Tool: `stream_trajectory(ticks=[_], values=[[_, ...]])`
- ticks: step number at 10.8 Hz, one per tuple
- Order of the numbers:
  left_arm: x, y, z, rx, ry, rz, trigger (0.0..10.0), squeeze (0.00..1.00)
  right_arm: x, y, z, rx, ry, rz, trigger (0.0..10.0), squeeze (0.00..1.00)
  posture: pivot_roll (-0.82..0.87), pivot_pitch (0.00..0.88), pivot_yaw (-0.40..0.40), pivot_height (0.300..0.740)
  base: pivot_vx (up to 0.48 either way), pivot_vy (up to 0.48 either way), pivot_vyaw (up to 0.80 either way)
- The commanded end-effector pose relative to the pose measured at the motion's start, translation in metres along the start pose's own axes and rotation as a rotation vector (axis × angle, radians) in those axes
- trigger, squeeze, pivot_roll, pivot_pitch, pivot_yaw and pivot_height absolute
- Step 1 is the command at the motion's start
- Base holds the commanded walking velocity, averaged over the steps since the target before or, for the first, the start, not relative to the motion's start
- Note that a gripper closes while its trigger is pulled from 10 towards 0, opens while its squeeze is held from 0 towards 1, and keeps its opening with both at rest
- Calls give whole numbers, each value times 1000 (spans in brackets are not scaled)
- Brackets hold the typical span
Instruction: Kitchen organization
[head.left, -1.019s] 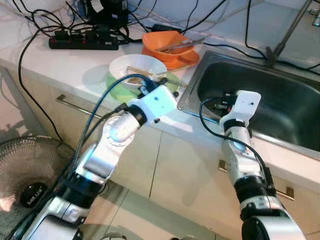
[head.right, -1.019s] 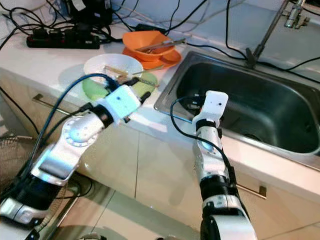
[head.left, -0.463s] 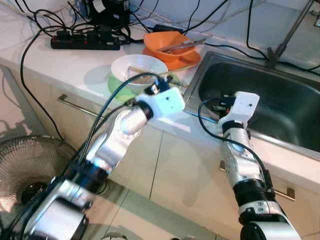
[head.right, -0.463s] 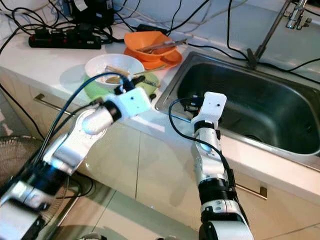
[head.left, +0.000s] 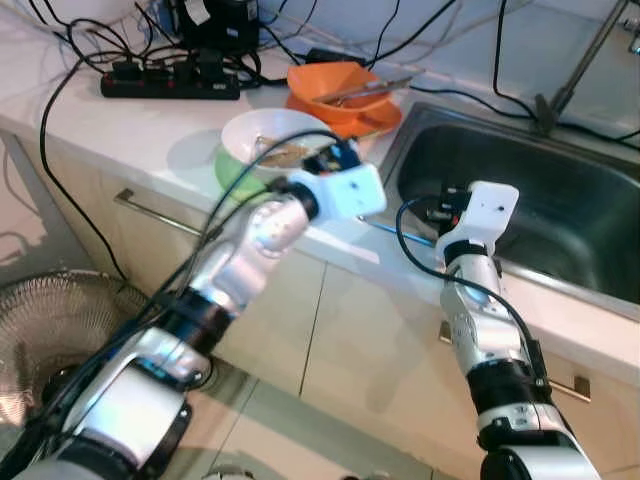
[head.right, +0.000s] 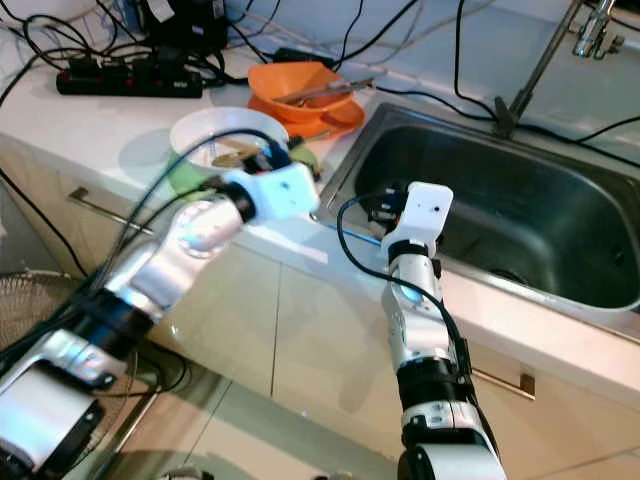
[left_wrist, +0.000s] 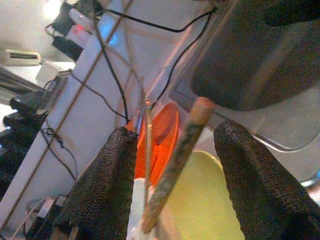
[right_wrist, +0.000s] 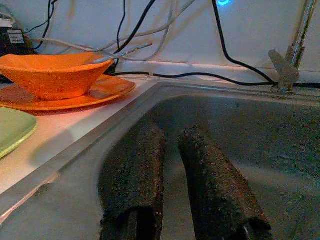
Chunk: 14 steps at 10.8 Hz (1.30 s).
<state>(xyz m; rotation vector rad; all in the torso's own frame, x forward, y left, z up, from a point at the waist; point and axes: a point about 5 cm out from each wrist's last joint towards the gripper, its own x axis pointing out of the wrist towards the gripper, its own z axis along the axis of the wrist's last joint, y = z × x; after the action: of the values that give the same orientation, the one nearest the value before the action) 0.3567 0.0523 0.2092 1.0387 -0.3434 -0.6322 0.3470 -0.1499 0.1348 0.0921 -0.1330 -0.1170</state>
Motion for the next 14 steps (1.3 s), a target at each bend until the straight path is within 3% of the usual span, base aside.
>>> stream_trajectory(ticks=[1,5,6,7,14], values=[[7,1,8,40,-28,-17,10000,0,0,-3,3,10,-3,-19,10000,0,26,33,-85,740,0,0,0],[13,-3,10,76,-43,-71,10000,0,-1,-2,3,14,0,-20,10000,0,26,37,-82,740,0,0,0],[13,-3,10,78,-43,-73,8039,0,-1,-2,3,15,0,-19,10000,0,26,37,-82,740,0,0,0],[13,-3,9,78,-43,-76,0,0,-1,-2,2,16,3,-20,10000,0,26,37,-81,740,0,0,0],[14,-2,9,99,-45,-70,0,0,-2,0,1,19,5,-19,10000,0,28,36,-79,740,0,0,0]])
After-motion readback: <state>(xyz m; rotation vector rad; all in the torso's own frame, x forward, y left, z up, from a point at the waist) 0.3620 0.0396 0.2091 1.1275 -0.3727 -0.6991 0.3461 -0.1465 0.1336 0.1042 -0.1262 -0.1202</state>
